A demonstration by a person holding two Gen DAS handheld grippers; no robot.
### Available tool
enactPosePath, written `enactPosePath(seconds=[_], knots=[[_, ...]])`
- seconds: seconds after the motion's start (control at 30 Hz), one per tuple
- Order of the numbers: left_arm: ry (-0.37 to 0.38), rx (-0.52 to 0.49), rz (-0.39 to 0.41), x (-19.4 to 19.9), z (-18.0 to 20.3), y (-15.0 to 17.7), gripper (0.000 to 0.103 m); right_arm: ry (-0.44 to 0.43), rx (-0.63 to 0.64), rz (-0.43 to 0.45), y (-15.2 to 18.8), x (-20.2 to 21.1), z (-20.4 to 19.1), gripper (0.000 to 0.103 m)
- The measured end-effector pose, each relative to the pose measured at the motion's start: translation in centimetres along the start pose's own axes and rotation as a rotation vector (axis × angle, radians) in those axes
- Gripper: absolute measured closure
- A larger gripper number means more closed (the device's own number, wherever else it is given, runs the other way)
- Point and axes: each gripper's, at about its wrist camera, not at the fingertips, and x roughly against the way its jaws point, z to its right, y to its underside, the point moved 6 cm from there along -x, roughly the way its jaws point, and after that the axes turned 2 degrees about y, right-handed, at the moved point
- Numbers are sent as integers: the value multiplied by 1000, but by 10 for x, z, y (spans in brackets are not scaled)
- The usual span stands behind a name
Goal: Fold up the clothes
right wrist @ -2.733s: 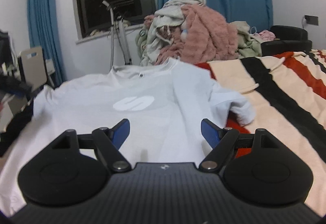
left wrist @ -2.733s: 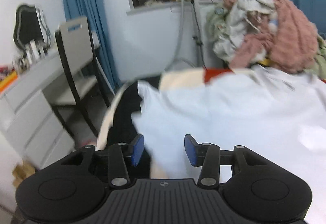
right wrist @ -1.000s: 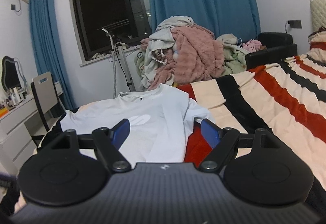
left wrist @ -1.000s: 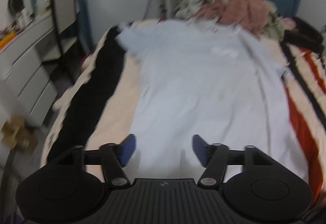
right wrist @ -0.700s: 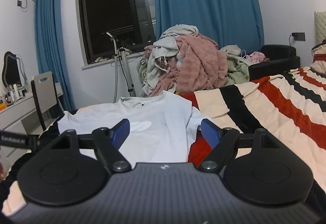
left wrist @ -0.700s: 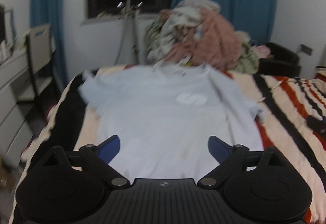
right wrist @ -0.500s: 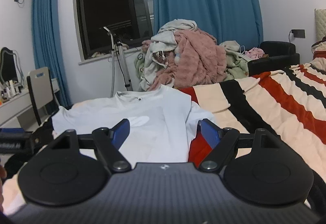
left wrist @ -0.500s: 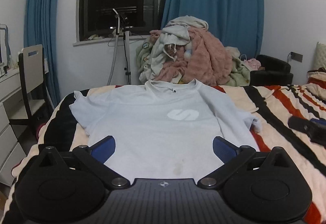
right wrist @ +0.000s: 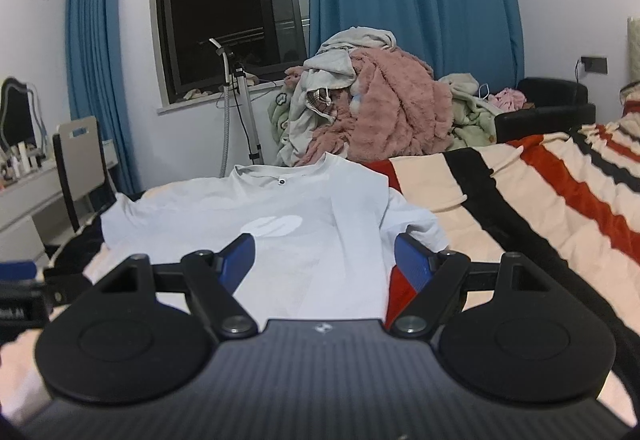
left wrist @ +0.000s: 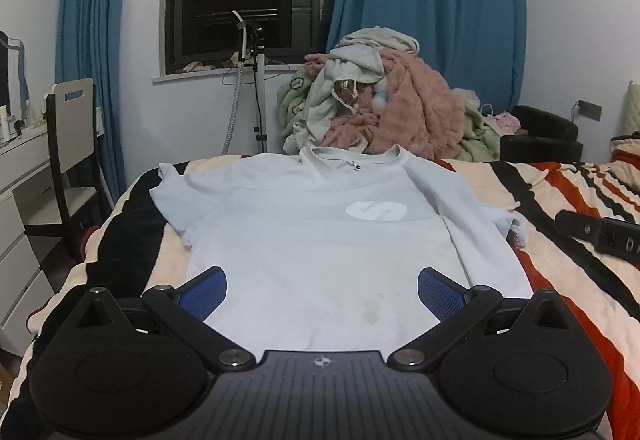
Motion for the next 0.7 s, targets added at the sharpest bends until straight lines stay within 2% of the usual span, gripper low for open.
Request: enactPosePath(seconds=[0.17, 0.2, 0.33, 0.43, 0.47, 0.6, 0.7], knots=[[-22, 18, -5, 4, -4, 3, 0, -57, -165, -44, -23, -44, 22, 25], [-24, 21, -10, 2, -4, 4, 0, -68, -204, -55, -28, -57, 30, 29], [-23, 34, -34, -7, -5, 10, 0, 7, -319, -108, -29, -111, 73, 31], [-21, 40, -57, -17, -4, 15, 0, 33, -535, -199, -6, -155, 125, 31], [-21, 42, -64, -21, -4, 16, 0, 14, -631, -230, 5, -167, 140, 31], [-5, 78, -96, -36, -5, 20, 0, -161, -884, -270, 40, -202, 153, 31], [7, 113, -123, -48, -8, 24, 0, -172, -907, -279, 52, -226, 142, 31]])
